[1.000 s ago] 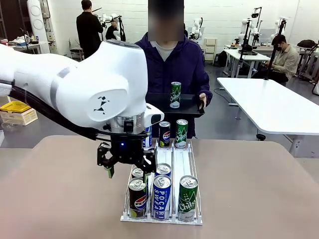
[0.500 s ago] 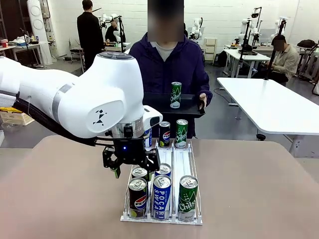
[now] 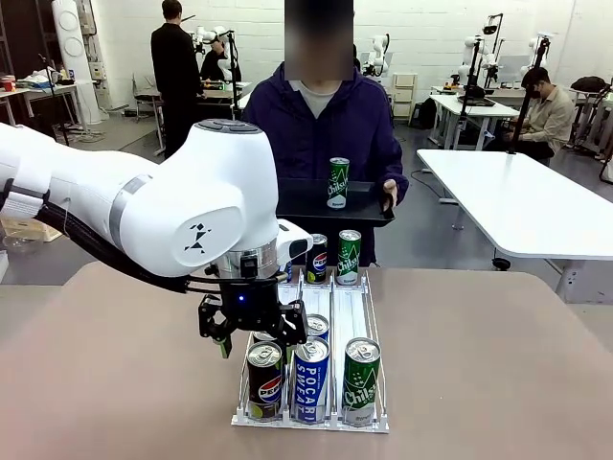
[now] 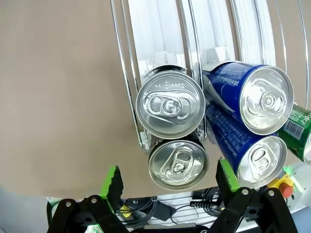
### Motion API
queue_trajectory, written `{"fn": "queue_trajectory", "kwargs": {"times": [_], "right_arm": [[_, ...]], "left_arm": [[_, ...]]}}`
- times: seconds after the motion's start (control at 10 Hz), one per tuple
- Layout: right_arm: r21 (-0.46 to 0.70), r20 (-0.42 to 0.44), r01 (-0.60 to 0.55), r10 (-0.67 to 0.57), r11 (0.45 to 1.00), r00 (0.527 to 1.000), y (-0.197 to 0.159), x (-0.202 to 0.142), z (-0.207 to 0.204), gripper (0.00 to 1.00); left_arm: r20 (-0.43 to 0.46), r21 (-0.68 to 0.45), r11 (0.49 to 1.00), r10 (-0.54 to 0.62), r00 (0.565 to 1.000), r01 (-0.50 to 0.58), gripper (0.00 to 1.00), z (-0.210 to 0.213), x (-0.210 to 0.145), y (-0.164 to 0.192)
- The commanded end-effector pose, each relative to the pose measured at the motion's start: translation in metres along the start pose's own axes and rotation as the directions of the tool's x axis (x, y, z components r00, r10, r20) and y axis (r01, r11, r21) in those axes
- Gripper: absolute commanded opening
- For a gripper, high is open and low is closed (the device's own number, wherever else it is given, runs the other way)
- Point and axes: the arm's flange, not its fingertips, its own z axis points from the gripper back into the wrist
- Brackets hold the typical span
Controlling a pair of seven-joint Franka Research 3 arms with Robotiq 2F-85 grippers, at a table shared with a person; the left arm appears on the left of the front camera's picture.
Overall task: Retrieve and hand over the desired beverage to the person.
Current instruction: Pick up another can of the same type that the person held from the Automatic Can Dispenser.
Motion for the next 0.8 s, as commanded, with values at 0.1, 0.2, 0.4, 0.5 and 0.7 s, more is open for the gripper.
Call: {"fn": "queue_trajectory", "kwargs": {"times": [0.1, 0.2, 0.4, 0.5, 0.7], "right_arm": [[0.019, 0.029, -0.019, 0.019, 1.0, 0.999, -0.0011, 0.0016, -0.0012, 1.0], [0.019, 0.029, -0.019, 0.019, 1.0, 0.999, -0.0011, 0.0016, -0.0012, 1.0], [0.019, 0.029, -0.019, 0.019, 1.0, 0.999, -0.0011, 0.0016, -0.0012, 1.0], [0.019, 0.029, -0.019, 0.019, 1.0, 0.999, -0.0011, 0.0016, -0.0012, 1.0], [0.019, 0.029, -0.019, 0.019, 1.0, 0.999, -0.0011, 0.0016, -0.0012, 1.0]], "left_arm": [[-0.012, -0.029, 0.999, 0.026, 1.0, -0.026, 1.0, 0.0005, 0.0004, -0.0038], [-0.022, -0.03, 0.999, 0.027, 0.999, -0.028, 1.0, -0.0005, 0.0013, -0.0034], [-0.015, -0.036, 0.999, 0.035, 0.999, -0.036, 1.0, -0.0006, 0.002, -0.0022], [-0.007, -0.039, 0.999, 0.036, 0.999, -0.037, 1.0, -0.0007, 0.0017, -0.0003], [0.004, -0.041, 0.998, 0.04, 0.999, -0.04, 1.0, -0.0012, 0.0019, 0.0017]]}}
